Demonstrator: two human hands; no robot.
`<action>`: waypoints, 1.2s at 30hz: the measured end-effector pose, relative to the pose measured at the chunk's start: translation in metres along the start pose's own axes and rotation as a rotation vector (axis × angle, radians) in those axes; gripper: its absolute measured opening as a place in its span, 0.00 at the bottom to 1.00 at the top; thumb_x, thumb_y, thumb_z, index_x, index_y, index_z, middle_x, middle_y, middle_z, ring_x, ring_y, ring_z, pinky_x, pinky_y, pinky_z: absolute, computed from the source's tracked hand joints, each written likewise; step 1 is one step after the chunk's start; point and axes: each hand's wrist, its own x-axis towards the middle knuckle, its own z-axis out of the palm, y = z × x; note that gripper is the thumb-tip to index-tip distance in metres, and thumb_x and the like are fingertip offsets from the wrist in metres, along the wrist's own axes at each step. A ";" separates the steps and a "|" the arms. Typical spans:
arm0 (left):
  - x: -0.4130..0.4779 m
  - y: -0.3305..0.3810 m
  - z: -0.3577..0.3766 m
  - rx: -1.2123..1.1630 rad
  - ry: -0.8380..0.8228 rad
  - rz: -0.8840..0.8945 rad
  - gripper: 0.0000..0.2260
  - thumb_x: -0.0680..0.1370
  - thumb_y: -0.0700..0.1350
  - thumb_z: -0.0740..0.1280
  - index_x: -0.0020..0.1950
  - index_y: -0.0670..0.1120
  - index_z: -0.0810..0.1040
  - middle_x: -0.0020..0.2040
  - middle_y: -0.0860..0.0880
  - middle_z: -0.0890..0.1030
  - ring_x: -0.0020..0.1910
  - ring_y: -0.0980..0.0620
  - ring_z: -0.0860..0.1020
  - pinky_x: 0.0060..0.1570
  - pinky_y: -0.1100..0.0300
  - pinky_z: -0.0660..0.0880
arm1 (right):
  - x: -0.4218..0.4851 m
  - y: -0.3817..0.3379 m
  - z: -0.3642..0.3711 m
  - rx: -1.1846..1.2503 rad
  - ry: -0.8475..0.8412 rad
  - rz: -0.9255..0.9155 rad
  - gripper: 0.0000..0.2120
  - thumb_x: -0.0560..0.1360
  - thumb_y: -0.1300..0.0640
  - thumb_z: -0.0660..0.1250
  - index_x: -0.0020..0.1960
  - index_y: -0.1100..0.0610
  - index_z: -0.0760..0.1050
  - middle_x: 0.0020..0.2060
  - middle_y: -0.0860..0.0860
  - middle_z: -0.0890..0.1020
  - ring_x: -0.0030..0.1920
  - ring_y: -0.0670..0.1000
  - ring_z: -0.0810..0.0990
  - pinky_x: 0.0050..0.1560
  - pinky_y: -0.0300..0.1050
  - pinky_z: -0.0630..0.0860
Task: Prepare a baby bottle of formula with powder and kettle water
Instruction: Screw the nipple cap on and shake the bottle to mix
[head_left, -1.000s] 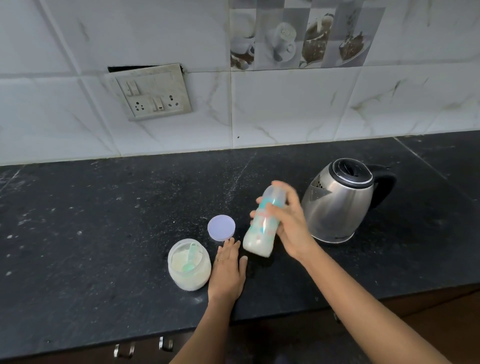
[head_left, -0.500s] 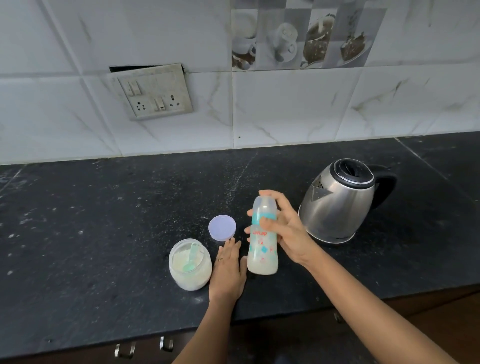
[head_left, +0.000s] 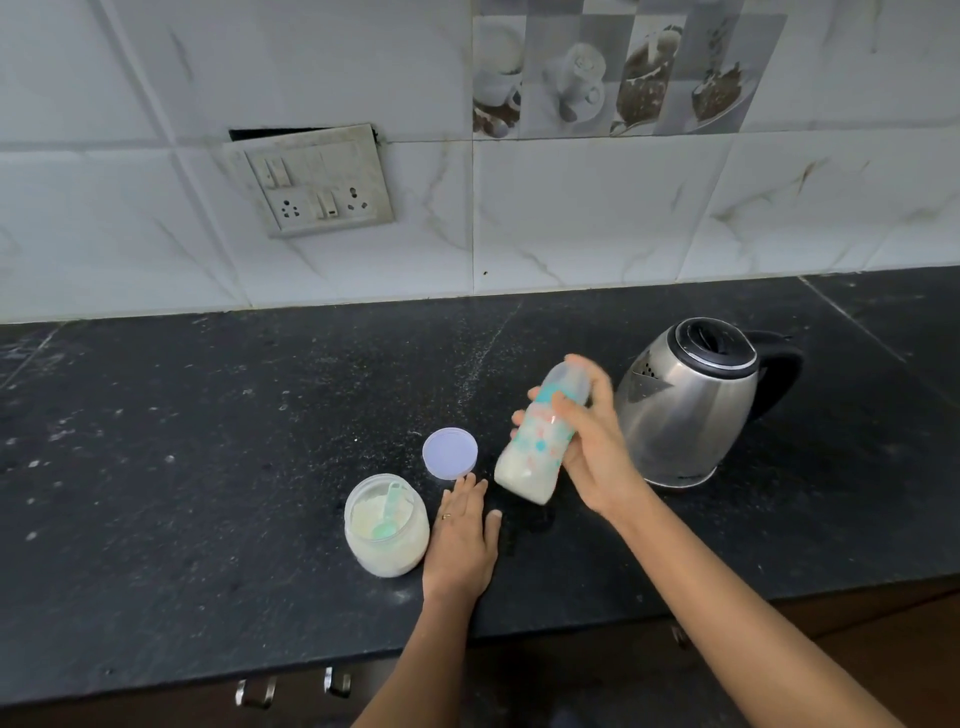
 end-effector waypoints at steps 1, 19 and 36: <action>0.000 -0.001 0.000 -0.002 -0.011 0.006 0.22 0.83 0.51 0.54 0.77 0.48 0.59 0.79 0.50 0.57 0.78 0.55 0.51 0.76 0.61 0.43 | -0.005 0.002 0.000 -0.098 -0.107 0.022 0.26 0.70 0.63 0.71 0.64 0.49 0.69 0.52 0.64 0.76 0.48 0.63 0.81 0.50 0.63 0.79; -0.001 0.000 -0.001 -0.001 -0.002 0.010 0.22 0.83 0.50 0.54 0.77 0.47 0.59 0.79 0.50 0.57 0.78 0.54 0.51 0.75 0.62 0.41 | -0.005 0.002 -0.005 -0.197 -0.150 0.028 0.26 0.71 0.63 0.70 0.65 0.50 0.67 0.53 0.63 0.77 0.47 0.62 0.81 0.48 0.59 0.80; 0.001 -0.001 -0.001 -0.014 -0.009 0.017 0.23 0.83 0.50 0.55 0.77 0.48 0.59 0.78 0.51 0.59 0.78 0.55 0.53 0.76 0.60 0.44 | -0.006 0.004 0.002 -0.215 -0.175 0.023 0.26 0.72 0.63 0.70 0.66 0.49 0.66 0.55 0.63 0.77 0.50 0.63 0.80 0.51 0.60 0.79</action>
